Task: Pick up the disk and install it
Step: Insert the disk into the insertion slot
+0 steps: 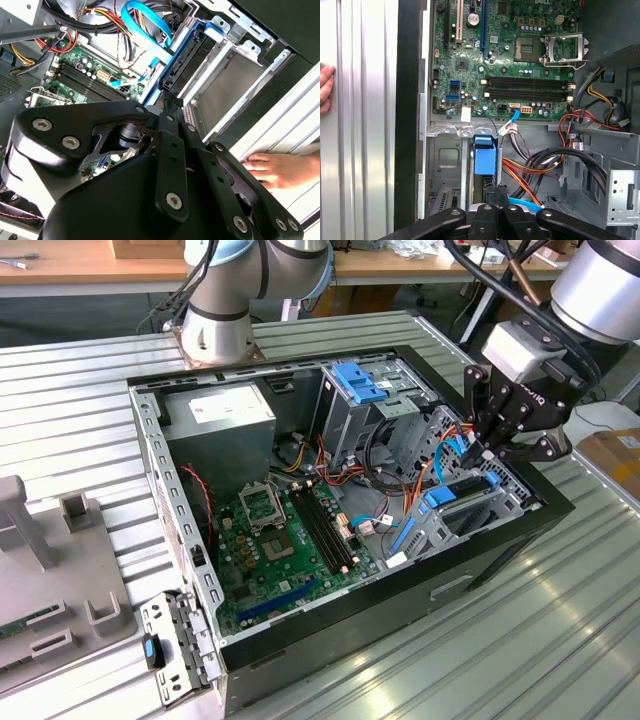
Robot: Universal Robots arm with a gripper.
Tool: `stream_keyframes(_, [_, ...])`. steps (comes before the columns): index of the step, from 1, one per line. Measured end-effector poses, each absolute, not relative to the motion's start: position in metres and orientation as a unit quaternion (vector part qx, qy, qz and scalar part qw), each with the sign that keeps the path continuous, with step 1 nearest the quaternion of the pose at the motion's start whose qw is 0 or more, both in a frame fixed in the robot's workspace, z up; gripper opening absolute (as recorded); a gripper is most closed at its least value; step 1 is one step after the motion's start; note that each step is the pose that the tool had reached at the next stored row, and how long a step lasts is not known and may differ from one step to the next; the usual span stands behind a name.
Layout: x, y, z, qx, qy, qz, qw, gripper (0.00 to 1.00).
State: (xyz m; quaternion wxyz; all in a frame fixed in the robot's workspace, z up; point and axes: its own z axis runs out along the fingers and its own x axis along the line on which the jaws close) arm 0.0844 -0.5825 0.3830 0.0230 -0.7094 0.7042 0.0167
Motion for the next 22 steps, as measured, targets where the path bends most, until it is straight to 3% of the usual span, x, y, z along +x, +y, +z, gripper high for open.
stream_keyframes(22, [0.0923, -0.5822, 0.3829, -0.698, 0.715, 0.017, 0.024, 0.11])
